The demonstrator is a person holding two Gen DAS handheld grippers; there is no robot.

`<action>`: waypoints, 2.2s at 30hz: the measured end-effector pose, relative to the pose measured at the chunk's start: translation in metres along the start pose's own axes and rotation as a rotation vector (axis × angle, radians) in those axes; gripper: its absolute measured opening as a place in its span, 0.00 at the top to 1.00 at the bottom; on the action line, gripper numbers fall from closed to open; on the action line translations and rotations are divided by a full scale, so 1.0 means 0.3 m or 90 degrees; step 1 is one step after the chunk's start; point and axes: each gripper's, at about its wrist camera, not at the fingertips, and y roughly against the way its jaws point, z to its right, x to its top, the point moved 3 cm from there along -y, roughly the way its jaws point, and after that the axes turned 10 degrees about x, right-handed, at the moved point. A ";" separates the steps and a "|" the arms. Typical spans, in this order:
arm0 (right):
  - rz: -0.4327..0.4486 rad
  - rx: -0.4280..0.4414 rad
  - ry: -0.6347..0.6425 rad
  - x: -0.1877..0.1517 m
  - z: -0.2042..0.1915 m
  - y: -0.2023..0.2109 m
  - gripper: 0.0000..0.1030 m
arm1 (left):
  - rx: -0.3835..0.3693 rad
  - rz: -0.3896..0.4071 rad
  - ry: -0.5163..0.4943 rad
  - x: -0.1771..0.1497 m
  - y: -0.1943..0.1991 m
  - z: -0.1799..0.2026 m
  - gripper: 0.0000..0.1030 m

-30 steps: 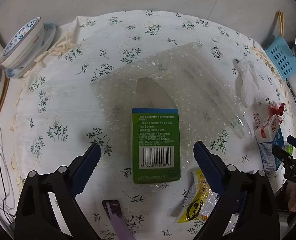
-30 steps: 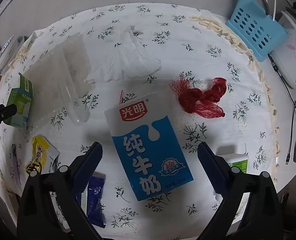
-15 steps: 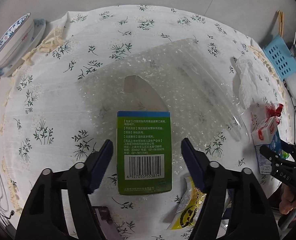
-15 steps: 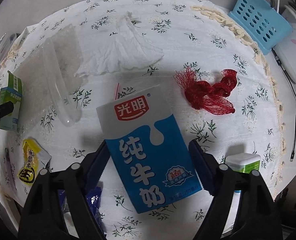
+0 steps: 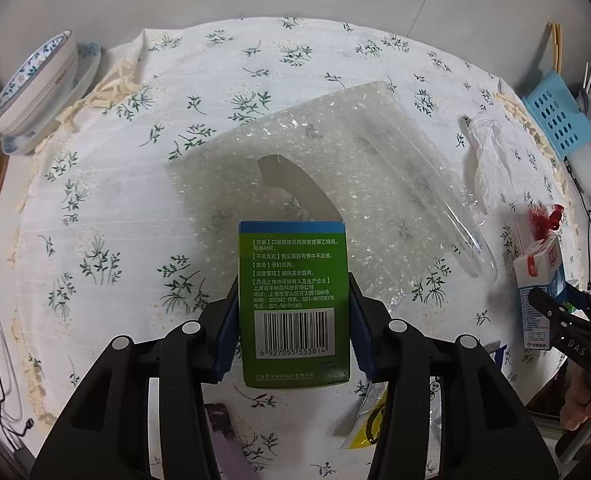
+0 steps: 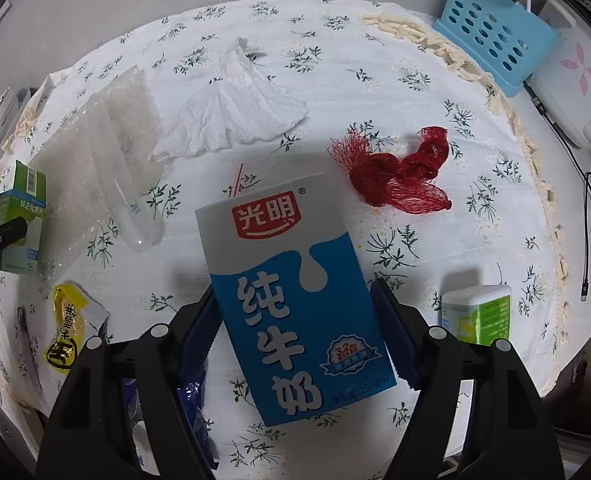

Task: Collect trash
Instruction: 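Close the left tool on the green box while the right tool grips the milk carton, then lift the green box with the left tool while the right tool carries the carton toward the bin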

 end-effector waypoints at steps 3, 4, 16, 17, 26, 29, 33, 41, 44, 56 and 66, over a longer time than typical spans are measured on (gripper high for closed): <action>0.011 0.002 -0.004 0.000 0.000 0.026 0.32 | 0.005 0.005 -0.001 -0.013 0.026 -0.005 0.55; 0.015 0.002 -0.006 -0.001 -0.002 0.037 0.32 | 0.005 0.008 -0.002 -0.018 0.036 -0.007 0.55; 0.052 -0.002 -0.016 -0.027 -0.035 0.149 0.32 | -0.009 0.035 -0.012 -0.072 0.141 -0.007 0.56; 0.055 -0.002 -0.017 -0.030 -0.039 0.157 0.32 | -0.011 0.036 -0.014 -0.076 0.149 -0.006 0.56; 0.077 -0.014 -0.034 -0.080 -0.082 0.235 0.32 | -0.019 0.063 -0.043 -0.108 0.229 -0.008 0.56; 0.084 -0.018 -0.039 -0.107 -0.100 0.256 0.32 | -0.024 0.072 -0.052 -0.125 0.255 -0.007 0.56; 0.093 -0.021 -0.038 -0.145 -0.125 0.291 0.32 | -0.031 0.080 -0.054 -0.152 0.288 -0.009 0.56; 0.114 -0.001 -0.007 -0.205 -0.170 0.371 0.32 | -0.041 0.093 -0.034 -0.229 0.366 -0.013 0.56; 0.121 0.008 0.000 -0.230 -0.177 0.400 0.32 | -0.049 0.090 -0.022 -0.263 0.386 -0.003 0.56; 0.146 0.039 0.023 -0.331 -0.167 0.513 0.32 | -0.049 0.109 -0.007 -0.400 0.502 0.056 0.56; 0.155 0.054 0.044 -0.436 -0.162 0.561 0.32 | -0.051 0.117 0.014 -0.510 0.564 0.066 0.56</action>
